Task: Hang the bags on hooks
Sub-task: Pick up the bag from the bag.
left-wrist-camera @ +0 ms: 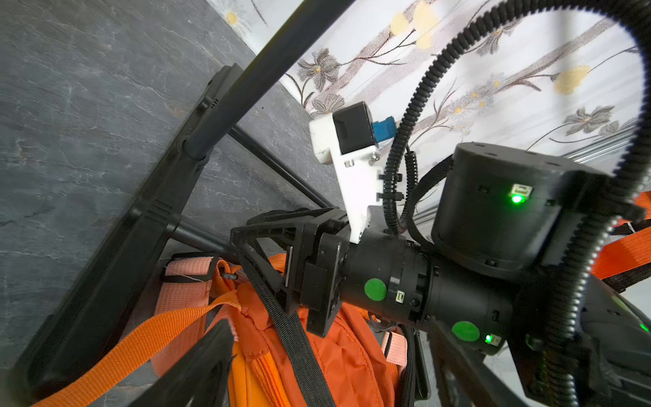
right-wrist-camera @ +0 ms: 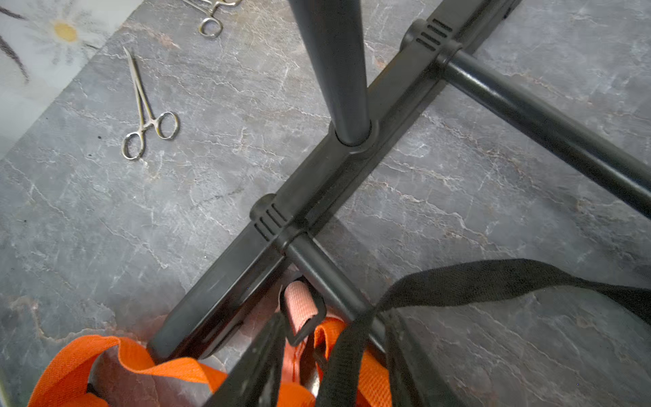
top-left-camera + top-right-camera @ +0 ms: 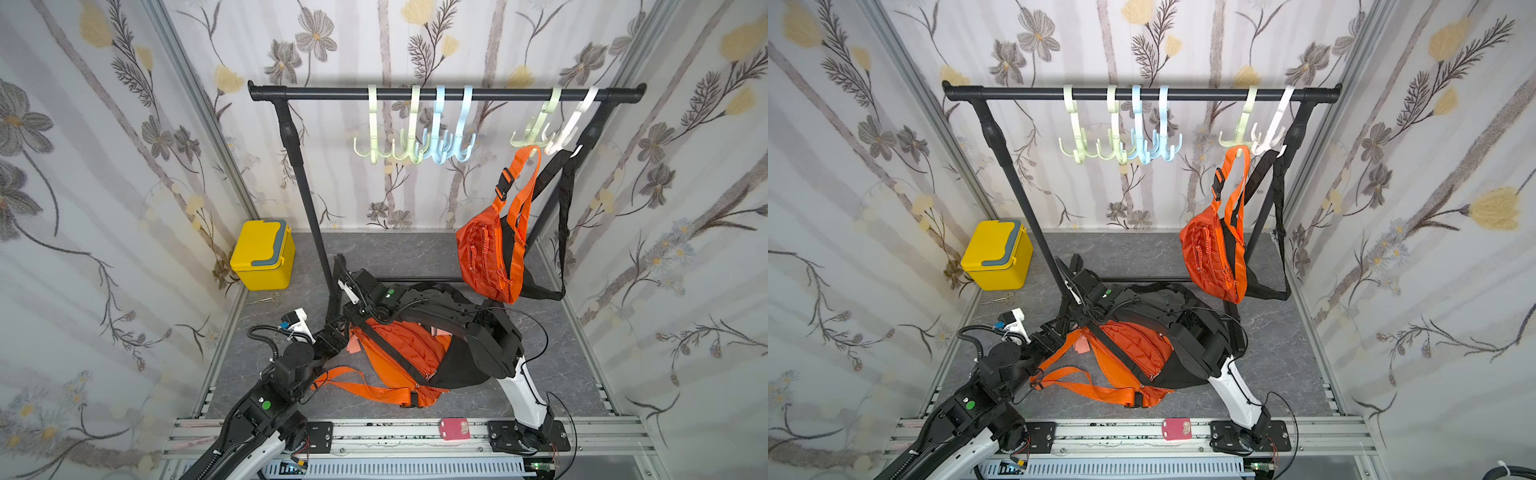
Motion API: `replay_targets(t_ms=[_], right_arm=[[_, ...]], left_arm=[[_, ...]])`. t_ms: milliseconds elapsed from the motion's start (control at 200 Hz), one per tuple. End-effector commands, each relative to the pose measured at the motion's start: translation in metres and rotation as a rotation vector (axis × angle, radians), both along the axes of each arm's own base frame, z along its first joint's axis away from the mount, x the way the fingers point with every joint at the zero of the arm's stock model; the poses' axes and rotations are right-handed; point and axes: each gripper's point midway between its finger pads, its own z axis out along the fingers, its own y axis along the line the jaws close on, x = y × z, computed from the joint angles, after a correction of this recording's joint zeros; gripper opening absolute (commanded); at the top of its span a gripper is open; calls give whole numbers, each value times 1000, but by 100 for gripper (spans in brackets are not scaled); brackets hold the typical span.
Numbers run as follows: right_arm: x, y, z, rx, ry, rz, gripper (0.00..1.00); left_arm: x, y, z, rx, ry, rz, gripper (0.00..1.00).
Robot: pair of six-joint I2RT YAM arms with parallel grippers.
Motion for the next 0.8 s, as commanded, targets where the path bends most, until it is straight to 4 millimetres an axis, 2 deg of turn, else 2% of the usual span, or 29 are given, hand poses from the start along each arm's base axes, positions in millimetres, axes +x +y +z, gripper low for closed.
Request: replay_targets(t_ms=[0, 105, 300, 365, 460, 505, 604, 644, 794], right_arm=[[3, -7, -3, -38, -9, -29, 48], [-8, -1, -8, -32, 20, 6, 45], [-23, 4, -19, -49, 52, 34, 33], [-22, 6, -17, -42, 48, 31, 25], [-19, 7, -9, -23, 32, 19, 9], [-16, 9, 0, -2, 17, 8, 0], [-8, 13, 35, 44, -39, -12, 0], [-4, 13, 55, 67, -70, -25, 0], [-5, 0, 126, 160, -160, -42, 0]], left_arm=[[2, 3, 5, 4, -16, 16, 85], [2, 2, 5, 3, -18, 13, 85], [2, 2, 7, 9, -19, 14, 85], [2, 3, 8, 7, -21, 15, 85], [2, 3, 9, 7, -22, 15, 85], [1, 4, 9, 7, -22, 18, 85], [2, 4, 10, 9, -30, 20, 85], [1, 3, 13, 6, -41, 13, 85], [-1, -6, 41, -16, -146, -48, 85]])
